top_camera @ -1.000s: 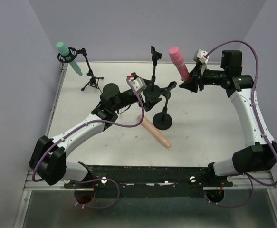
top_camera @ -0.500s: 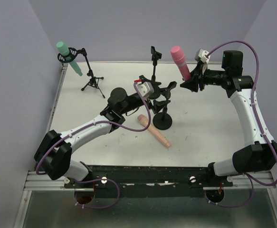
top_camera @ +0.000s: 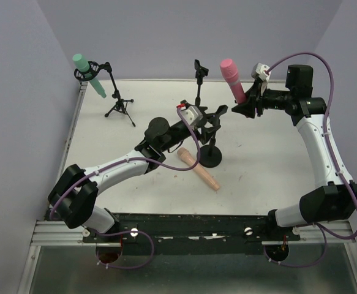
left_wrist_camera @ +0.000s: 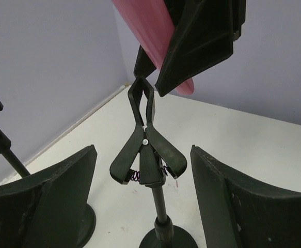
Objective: Attach the microphones to the stand
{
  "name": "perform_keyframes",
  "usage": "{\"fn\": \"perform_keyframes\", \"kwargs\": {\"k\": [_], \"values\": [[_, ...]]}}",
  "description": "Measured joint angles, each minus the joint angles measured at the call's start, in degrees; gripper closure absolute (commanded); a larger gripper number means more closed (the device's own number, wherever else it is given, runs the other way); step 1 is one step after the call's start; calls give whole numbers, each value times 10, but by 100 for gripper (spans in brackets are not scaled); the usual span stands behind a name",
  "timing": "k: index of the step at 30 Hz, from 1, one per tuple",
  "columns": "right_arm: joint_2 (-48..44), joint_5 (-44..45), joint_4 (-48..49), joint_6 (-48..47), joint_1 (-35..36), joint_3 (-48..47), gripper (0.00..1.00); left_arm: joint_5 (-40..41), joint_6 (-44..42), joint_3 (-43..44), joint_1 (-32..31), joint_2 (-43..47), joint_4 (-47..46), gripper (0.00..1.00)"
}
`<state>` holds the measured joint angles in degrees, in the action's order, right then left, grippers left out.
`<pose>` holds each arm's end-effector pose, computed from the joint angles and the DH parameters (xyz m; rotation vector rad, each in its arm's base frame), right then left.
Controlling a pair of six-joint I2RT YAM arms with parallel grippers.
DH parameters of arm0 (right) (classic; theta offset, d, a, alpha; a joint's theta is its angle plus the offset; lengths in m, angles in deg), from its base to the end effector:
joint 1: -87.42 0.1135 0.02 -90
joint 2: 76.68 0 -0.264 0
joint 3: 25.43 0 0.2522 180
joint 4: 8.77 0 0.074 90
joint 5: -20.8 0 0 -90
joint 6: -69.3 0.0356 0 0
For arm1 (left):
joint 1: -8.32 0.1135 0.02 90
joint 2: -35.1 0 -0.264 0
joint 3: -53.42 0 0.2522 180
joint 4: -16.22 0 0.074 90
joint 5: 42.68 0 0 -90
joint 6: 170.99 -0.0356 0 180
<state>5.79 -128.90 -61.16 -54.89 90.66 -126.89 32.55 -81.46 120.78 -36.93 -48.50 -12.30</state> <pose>0.2984 0.0477 0.4067 -1.1266 1.5571 0.7518 0.2320 -0.2469 0.3284 0.7487 1.1983 -0.8267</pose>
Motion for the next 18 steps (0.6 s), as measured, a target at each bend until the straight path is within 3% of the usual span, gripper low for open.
{"fn": "perform_keyframes", "kwargs": {"k": [12,18], "values": [[20,-6,-12,-73,0,3,92,8,19,0,-6,-2,1,66],[35,-19,-33,-148,0,3,91,7,19,0,-6,-2,2,67]]}}
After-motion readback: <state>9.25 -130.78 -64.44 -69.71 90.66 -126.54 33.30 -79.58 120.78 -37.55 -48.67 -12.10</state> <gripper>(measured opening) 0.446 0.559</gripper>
